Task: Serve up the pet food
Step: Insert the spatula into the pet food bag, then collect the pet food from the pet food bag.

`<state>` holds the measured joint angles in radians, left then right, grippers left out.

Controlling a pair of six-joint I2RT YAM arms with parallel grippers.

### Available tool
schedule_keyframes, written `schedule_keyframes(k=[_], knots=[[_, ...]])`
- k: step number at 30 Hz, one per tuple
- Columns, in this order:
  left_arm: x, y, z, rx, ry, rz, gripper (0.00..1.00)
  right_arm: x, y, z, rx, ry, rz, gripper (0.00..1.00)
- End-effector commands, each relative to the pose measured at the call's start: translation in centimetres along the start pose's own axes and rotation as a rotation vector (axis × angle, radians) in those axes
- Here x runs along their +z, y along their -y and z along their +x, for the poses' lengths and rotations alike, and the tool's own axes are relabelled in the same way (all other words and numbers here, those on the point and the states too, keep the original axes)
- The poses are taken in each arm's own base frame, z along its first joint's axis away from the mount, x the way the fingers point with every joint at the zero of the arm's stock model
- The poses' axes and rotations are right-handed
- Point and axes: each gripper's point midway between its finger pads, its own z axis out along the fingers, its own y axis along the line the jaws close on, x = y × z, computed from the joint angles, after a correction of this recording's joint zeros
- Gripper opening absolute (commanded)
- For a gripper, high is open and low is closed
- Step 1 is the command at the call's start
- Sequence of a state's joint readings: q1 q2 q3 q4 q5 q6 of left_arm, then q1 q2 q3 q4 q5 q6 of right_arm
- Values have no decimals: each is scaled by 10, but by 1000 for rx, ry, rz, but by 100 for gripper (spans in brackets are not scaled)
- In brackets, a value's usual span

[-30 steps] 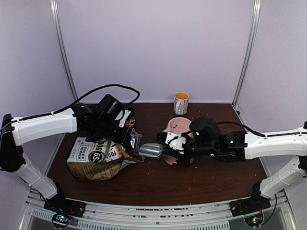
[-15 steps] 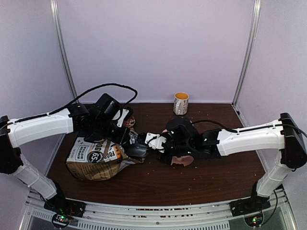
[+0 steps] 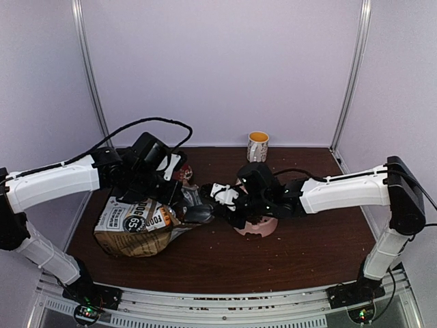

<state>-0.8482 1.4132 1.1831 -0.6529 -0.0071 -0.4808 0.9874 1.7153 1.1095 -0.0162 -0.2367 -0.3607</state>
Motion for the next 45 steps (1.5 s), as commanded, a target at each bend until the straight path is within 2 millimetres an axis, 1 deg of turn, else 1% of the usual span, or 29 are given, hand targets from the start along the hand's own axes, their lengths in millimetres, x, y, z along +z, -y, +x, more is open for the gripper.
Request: schedule_keyframes(k=[1, 5, 8, 11, 14, 17, 19, 21, 25, 30, 33, 40, 45], knots=[[-22, 30, -27, 50, 120, 120, 0, -10, 43, -8, 133, 16, 118, 0], [-16, 37, -28, 81, 96, 128, 0, -11, 52, -30, 210, 68, 127, 0], [-13, 39, -28, 87, 92, 115, 0, -9, 55, -34, 219, 62, 124, 0], [-12, 33, -31, 62, 103, 76, 0, -14, 46, -33, 145, 45, 83, 0], [-11, 28, -33, 52, 107, 47, 0, -26, 30, -28, 26, 10, 5, 0], [-9, 31, -36, 45, 108, 53, 0, -38, 16, -23, -58, -33, -68, 0], [-7, 33, -36, 45, 103, 63, 0, -44, 13, -23, -80, -37, -87, 0], [-5, 34, -34, 45, 97, 70, 0, -46, 11, -20, -91, -44, -96, 0], [-2, 35, -30, 40, 91, 76, 0, -37, 6, -12, -91, -77, -125, 0], [-2, 33, -28, 33, 96, 68, 0, -20, 1, 2, -118, -149, -146, 0], [0, 33, -28, 27, 99, 70, 0, -12, -4, 4, -129, -160, -164, 0], [1, 36, -31, 22, 115, 89, 0, 7, -21, -1, -124, -132, -215, 0], [2, 37, -31, 33, 115, 88, 0, 14, -23, -12, -90, -62, -207, 0]])
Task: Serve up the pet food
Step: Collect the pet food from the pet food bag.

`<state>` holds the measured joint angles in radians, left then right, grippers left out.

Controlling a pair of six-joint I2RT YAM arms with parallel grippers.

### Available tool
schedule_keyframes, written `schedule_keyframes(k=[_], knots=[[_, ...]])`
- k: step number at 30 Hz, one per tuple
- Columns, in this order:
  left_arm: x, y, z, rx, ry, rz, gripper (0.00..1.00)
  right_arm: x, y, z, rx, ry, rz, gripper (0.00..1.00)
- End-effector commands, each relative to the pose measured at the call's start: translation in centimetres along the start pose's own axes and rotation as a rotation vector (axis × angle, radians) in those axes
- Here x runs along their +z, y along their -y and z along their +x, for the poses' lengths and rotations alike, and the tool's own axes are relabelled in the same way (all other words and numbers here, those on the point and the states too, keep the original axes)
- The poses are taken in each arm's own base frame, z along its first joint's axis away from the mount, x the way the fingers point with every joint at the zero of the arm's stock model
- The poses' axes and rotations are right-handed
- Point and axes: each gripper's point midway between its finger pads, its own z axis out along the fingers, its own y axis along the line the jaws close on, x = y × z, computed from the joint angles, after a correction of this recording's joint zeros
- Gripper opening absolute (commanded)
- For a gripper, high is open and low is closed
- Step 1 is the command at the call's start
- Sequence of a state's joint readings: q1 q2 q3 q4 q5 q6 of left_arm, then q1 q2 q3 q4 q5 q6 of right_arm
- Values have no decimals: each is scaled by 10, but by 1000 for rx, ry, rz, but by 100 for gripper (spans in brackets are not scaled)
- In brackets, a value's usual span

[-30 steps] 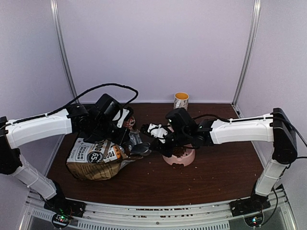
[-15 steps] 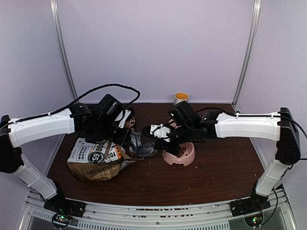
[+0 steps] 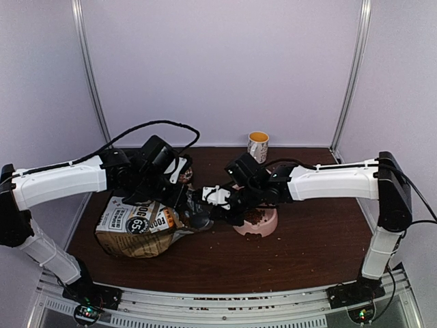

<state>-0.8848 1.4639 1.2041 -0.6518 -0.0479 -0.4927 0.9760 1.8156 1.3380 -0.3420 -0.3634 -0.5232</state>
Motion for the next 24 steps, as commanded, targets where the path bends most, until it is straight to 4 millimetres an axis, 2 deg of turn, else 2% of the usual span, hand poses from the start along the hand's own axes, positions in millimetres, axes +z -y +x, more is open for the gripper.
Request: schedule_keyframes(k=[1, 10, 14, 19, 24], knots=[[-12, 29, -34, 16, 135, 113, 0, 6, -5, -15, 29, 82, -12, 0], [-12, 31, -37, 21, 139, 119, 0, 8, -3, -31, 111, 248, 15, 0], [-11, 31, -37, 16, 141, 119, 0, 13, 7, -35, 153, 291, 77, 0], [-12, 33, -38, 14, 149, 133, 0, 25, 8, -33, 190, 308, 114, 0], [-15, 35, -42, 15, 160, 142, 0, 29, 8, -26, 212, 318, 147, 0]])
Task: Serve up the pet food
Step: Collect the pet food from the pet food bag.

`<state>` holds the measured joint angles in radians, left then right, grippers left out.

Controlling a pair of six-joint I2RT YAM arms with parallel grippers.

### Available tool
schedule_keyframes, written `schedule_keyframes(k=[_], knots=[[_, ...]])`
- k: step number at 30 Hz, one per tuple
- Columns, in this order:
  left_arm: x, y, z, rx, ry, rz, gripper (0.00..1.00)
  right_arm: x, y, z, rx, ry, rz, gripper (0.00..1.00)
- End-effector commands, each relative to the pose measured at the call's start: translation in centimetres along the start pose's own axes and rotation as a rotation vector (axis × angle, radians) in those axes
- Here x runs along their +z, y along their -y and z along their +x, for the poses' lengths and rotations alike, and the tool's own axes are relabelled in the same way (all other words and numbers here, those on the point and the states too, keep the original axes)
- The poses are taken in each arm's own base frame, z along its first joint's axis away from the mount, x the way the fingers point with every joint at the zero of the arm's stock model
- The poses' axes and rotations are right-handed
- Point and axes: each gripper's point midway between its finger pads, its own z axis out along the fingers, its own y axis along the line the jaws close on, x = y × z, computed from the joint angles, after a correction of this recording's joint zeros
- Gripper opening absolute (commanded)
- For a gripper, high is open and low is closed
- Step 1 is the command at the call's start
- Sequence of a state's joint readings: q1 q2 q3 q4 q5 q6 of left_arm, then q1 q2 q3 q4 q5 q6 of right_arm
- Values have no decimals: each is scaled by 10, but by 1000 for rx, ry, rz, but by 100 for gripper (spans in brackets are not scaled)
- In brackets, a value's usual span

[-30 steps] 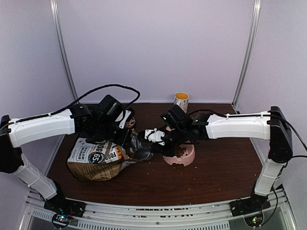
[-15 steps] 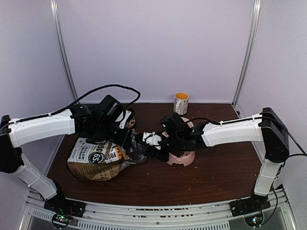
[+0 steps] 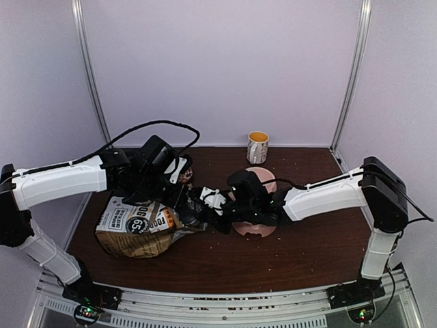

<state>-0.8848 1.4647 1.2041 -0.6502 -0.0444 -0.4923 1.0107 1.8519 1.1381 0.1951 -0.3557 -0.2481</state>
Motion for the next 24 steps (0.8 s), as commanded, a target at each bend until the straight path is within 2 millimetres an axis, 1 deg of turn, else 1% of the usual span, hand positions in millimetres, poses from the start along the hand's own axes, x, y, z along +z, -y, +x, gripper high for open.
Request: schedule_keyframes(k=[1, 5, 11, 16, 19, 21, 24], knots=[[-15, 35, -43, 16, 163, 138, 0, 3, 6, 2, 27, 44, 63, 0], [-16, 36, -45, 17, 171, 142, 0, 3, 7, 11, 16, 31, 78, 0], [-19, 41, -47, 23, 191, 179, 0, 13, 9, 2, 51, 71, 71, 0], [-20, 40, -44, 26, 181, 176, 0, 20, 13, 3, 62, 79, 91, 0], [-21, 38, -44, 29, 182, 164, 0, 16, 15, 3, 62, 86, 110, 0], [-22, 34, -46, 27, 193, 143, 0, 9, 15, 5, 60, 86, 124, 0], [-25, 30, -48, 28, 213, 123, 0, -2, 18, 3, 56, 96, 158, 0]])
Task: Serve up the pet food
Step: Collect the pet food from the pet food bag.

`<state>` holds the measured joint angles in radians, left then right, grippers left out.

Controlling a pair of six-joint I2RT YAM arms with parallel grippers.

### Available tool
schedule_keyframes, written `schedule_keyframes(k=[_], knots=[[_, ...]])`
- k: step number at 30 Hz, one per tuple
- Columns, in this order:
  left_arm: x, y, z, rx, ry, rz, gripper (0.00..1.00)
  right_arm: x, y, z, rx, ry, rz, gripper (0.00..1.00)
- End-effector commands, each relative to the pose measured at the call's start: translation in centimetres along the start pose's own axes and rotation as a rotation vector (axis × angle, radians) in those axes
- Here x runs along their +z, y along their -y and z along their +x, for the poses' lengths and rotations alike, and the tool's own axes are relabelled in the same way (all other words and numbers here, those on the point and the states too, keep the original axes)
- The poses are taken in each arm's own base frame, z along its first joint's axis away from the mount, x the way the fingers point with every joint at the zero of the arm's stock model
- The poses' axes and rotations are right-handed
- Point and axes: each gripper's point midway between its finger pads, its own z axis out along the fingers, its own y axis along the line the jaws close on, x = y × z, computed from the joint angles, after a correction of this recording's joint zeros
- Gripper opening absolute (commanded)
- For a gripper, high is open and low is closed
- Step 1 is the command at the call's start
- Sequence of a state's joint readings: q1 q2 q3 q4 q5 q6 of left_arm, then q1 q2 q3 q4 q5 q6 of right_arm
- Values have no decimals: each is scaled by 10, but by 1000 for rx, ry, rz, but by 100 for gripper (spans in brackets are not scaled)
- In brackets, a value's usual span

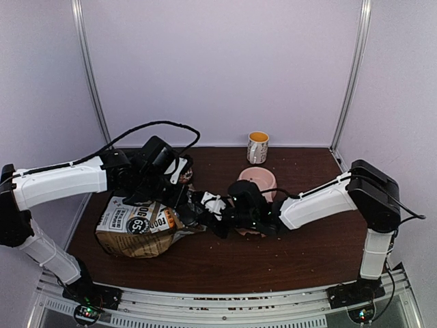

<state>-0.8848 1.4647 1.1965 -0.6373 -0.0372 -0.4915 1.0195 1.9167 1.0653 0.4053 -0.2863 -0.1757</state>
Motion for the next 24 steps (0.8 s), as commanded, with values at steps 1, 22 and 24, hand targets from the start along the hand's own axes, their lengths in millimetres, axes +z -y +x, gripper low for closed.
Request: schedule_keyframes(k=[1, 22, 24], knots=[[-27, 29, -49, 30, 213, 110, 0, -21, 14, -16, 0, 52, 96, 0], [-50, 18, -66, 24, 305, 49, 0, -72, 33, -47, 6, 254, 259, 0], [-53, 16, -69, 23, 322, 41, 0, -76, 35, -49, 6, 267, 276, 0]])
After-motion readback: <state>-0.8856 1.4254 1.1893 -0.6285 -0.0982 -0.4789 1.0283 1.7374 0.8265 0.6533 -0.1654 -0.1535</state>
